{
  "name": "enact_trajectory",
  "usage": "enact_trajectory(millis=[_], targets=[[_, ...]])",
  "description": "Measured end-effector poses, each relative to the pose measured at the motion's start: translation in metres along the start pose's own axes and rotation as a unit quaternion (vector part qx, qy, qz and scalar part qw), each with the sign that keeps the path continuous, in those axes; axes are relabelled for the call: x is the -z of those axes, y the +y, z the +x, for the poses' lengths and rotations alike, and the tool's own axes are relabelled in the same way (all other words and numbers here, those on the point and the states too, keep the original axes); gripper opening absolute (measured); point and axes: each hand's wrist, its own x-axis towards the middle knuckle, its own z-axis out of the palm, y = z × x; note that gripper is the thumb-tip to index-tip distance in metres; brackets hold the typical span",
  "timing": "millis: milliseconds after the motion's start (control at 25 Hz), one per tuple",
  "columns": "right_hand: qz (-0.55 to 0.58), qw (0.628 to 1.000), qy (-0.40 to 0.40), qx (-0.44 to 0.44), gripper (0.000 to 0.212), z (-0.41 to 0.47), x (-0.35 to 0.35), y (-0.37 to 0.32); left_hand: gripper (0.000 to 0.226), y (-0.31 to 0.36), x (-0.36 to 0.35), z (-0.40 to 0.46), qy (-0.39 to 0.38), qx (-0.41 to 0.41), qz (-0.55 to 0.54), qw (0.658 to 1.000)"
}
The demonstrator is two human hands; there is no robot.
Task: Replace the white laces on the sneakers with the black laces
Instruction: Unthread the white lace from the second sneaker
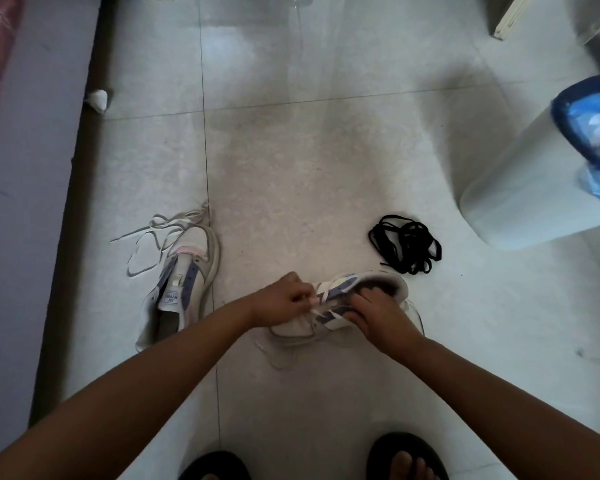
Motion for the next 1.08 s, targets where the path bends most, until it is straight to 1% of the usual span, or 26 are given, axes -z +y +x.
enact_trajectory(millis=[40,80,120,160,200,280,360,400,440,480,520,560,600,680,720,800,840,880,920,960,1000,1040,1080], targets=[[-0.01,1.0,-0.003,0.012,0.029,-0.001,0.0,-0.001,0.032,-0.003,0.002,-0.002,-0.033,0.039,-0.103,0.993],[-0.023,0.999,-0.005,0.025,0.028,-0.003,-0.001,-0.004,0.04,-0.004,0.002,-0.005,-0.052,0.064,-0.192,0.978],[-0.031,0.999,0.002,0.04,0.024,-0.005,-0.001,-0.008,0.045,-0.006,0.0,-0.009,-0.048,0.08,-0.277,0.956],[-0.035,0.998,0.018,0.05,0.019,-0.005,0.0,-0.01,0.049,-0.007,-0.003,-0.011,-0.023,0.093,-0.366,0.926],[-0.031,0.997,0.042,0.055,0.015,-0.003,0.002,-0.011,0.053,-0.009,-0.004,-0.014,0.007,0.103,-0.453,0.886],[-0.015,0.995,0.072,0.065,0.012,0.0,0.007,-0.01,0.062,-0.013,-0.005,-0.019,0.054,0.102,-0.6,0.791],[-0.005,0.992,0.089,0.086,0.015,0.004,0.012,-0.008,0.063,-0.016,-0.001,-0.026,0.102,0.082,-0.707,0.695],[-0.001,0.992,0.092,0.09,0.017,0.005,0.015,-0.008,0.06,-0.018,0.004,-0.031,0.128,0.073,-0.739,0.657],[0.002,0.991,0.095,0.091,0.018,0.007,0.018,-0.007,0.057,-0.02,0.01,-0.035,0.149,0.062,-0.757,0.634],[0.001,0.99,0.103,0.091,0.018,0.009,0.019,-0.006,0.054,-0.022,0.016,-0.041,0.159,0.048,-0.764,0.624],[0.001,0.99,0.11,0.091,0.017,0.011,0.02,-0.004,0.052,-0.024,0.023,-0.046,0.154,0.03,-0.763,0.627],[-0.001,0.989,0.116,0.092,0.015,0.013,0.023,-0.003,0.051,-0.024,0.029,-0.051,0.13,0.019,-0.754,0.644],[-0.006,0.988,0.12,0.1,0.014,0.016,0.025,-0.001,0.051,-0.022,0.035,-0.056,0.094,0.022,-0.732,0.675],[-0.032,0.985,0.121,0.122,0.015,0.021,0.031,0.002,0.051,-0.017,0.046,-0.063,0.003,0.063,-0.639,0.766],[-0.048,0.983,0.119,0.131,0.015,0.023,0.033,0.002,0.052,-0.013,0.05,-0.064,-0.038,0.088,-0.576,0.812],[-0.065,0.983,0.113,0.132,0.014,0.025,0.032,0.0,0.053,-0.001,0.052,-0.064,-0.105,0.117,-0.424,0.892],[-0.072,0.984,0.104,0.127,0.013,0.026,0.031,0.0,0.053,0.004,0.052,-0.062,-0.117,0.108,-0.352,0.923],[-0.076,0.985,0.097,0.119,0.013,0.027,0.03,0.001,0.052,0.01,0.051,-0.06,-0.109,0.077,-0.318,0.939],[-0.077,0.987,0.094,0.101,0.013,0.027,0.028,0.004,0.05,0.014,0.05,-0.06,-0.088,0.029,-0.347,0.933],[-0.065,0.991,0.088,0.072,0.013,0.028,0.028,0.008,0.051,0.016,0.052,-0.063,-0.068,-0.024,-0.422,0.904],[-0.038,0.995,0.079,0.036,0.015,0.028,0.03,0.012,0.054,0.013,0.056,-0.066,-0.065,-0.068,-0.519,0.85],[-0.019,0.997,0.07,0.014,0.018,0.028,0.033,0.016,0.057,0.008,0.06,-0.071,-0.08,-0.085,-0.597,0.794],[-0.016,0.997,0.069,0.013,0.019,0.029,0.036,0.017,0.057,0.006,0.062,-0.076,-0.105,-0.065,-0.638,0.76]])
